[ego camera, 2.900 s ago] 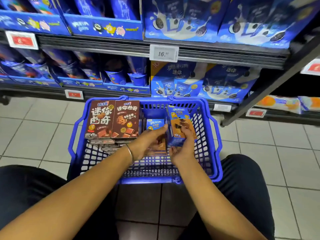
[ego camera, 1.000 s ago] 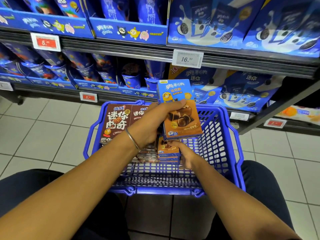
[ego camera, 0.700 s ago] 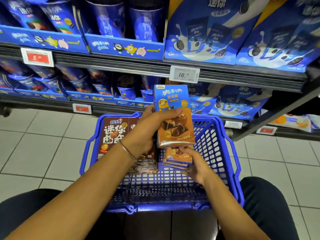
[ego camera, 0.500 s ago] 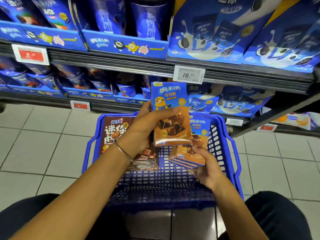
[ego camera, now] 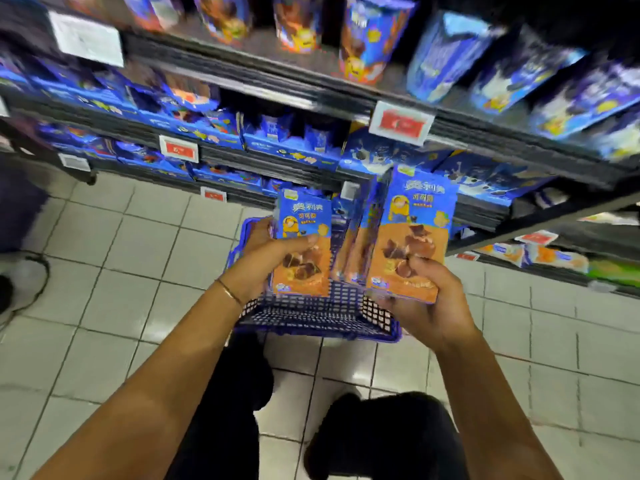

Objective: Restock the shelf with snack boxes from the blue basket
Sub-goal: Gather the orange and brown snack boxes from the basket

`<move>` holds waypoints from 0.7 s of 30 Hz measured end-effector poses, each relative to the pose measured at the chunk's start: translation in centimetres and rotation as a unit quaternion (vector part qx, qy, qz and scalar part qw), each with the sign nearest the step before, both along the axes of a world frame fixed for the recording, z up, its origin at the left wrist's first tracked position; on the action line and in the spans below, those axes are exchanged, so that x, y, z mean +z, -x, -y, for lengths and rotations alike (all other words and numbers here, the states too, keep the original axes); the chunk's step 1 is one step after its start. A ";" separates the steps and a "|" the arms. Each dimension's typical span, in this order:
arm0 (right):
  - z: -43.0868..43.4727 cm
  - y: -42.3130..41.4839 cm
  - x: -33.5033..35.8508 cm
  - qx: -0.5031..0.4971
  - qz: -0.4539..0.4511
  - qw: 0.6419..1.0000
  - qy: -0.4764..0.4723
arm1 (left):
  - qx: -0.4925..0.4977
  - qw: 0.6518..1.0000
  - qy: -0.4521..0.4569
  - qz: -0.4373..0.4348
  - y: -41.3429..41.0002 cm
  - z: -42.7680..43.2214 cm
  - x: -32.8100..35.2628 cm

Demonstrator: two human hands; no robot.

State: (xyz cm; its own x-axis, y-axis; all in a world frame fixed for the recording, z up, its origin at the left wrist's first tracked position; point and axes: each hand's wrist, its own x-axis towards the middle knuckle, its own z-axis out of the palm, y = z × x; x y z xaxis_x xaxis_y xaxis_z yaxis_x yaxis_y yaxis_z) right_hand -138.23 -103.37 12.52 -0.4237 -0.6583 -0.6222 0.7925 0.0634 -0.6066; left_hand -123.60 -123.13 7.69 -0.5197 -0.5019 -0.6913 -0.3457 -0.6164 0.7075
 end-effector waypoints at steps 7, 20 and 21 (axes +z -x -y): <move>1.2 0.9 23.2 0.143 -0.036 0.986 0.077 | 0.023 0.999 0.036 -0.004 -0.8 0.0 20.4; 7.0 0.0 46.5 0.239 -0.218 0.946 0.032 | 0.074 0.989 0.067 -0.113 0.8 1.8 41.0; 7.5 -0.2 47.2 0.224 -0.224 0.948 0.043 | 0.074 0.989 0.068 -0.111 0.9 2.2 42.1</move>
